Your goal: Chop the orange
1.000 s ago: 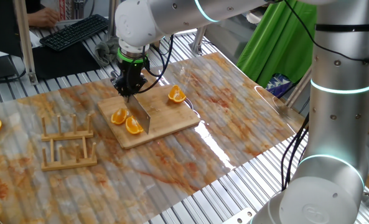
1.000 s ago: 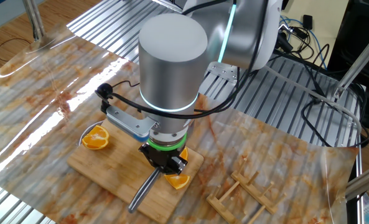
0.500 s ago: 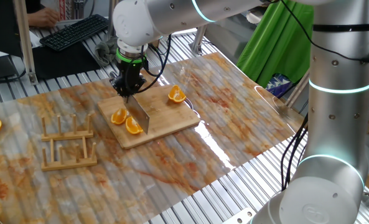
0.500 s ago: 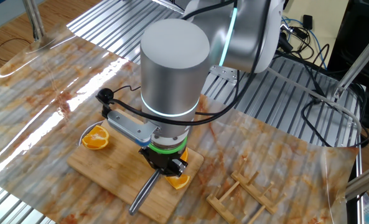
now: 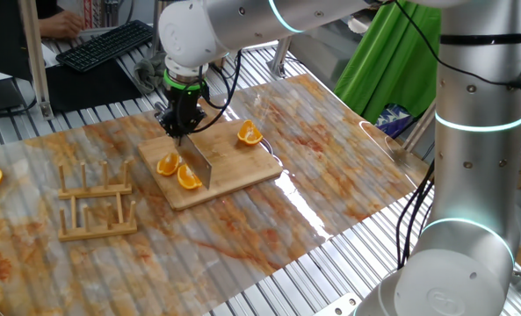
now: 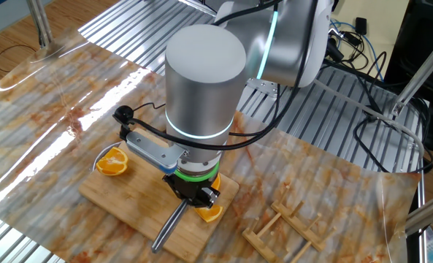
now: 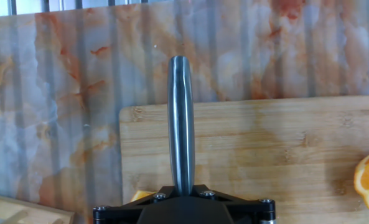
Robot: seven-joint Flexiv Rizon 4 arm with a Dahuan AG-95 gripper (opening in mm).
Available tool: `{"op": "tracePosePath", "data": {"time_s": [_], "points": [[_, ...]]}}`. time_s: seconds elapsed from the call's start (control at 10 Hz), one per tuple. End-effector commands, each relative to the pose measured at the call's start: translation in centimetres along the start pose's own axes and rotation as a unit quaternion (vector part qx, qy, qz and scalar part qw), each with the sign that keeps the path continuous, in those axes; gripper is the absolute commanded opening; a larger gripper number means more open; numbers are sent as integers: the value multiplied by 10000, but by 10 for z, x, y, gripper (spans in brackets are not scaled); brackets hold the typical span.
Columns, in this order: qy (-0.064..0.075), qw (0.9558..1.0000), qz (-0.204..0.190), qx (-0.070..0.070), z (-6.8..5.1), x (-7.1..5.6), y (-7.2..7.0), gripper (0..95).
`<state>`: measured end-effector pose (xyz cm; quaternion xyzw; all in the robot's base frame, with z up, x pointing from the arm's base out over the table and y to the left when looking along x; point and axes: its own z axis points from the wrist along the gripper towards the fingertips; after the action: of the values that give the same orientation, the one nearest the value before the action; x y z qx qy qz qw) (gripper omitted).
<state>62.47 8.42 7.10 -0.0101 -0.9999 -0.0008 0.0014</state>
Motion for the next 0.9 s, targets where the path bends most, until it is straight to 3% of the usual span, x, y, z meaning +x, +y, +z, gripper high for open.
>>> {"op": "tracePosePath", "data": {"time_s": [0.1,0.9], "points": [[-25,10000,35,-2,0,1,0,0],[-148,9998,99,-39,4,18,1,0]]}}
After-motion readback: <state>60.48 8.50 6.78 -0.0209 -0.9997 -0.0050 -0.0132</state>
